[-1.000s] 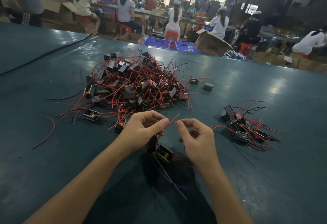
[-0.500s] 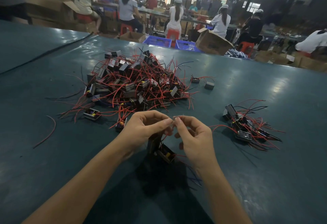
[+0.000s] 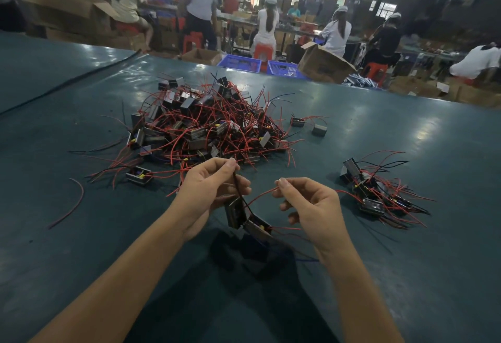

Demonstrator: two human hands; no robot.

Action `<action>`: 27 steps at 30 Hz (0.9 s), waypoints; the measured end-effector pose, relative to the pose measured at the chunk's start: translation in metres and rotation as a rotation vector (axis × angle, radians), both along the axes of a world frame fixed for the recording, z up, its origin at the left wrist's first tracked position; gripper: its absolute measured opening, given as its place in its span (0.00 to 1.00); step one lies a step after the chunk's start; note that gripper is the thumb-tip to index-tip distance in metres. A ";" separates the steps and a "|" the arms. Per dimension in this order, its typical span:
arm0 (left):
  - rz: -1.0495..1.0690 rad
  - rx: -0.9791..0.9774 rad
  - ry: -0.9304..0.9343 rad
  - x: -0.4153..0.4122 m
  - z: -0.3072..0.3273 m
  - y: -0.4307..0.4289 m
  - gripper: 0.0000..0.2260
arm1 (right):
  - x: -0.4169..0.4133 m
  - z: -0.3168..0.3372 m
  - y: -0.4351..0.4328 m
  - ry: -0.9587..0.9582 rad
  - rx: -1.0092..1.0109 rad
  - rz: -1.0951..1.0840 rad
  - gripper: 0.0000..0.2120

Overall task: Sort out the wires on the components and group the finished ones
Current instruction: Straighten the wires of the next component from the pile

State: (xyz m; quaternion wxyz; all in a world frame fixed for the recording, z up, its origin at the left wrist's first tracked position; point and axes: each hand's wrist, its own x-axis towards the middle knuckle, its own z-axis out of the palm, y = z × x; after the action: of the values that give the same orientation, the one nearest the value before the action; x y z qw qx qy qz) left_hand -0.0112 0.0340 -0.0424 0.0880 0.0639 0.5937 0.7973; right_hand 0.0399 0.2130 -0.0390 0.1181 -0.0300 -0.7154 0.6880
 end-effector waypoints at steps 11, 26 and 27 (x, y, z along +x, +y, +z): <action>-0.023 0.064 -0.067 0.003 -0.003 0.007 0.10 | 0.000 -0.005 -0.006 0.005 0.033 0.043 0.04; 0.345 -0.572 0.603 0.004 -0.015 0.006 0.06 | -0.006 -0.015 -0.005 -0.005 0.037 -0.110 0.06; 0.333 -0.603 0.700 0.005 -0.014 0.005 0.08 | -0.006 -0.015 -0.005 -0.023 0.020 -0.111 0.05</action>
State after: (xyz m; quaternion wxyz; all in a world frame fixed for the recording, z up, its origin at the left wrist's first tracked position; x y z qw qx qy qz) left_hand -0.0059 0.0388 -0.0565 -0.2310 0.2038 0.7942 0.5238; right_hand 0.0337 0.2085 -0.0544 0.1484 -0.0765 -0.7206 0.6730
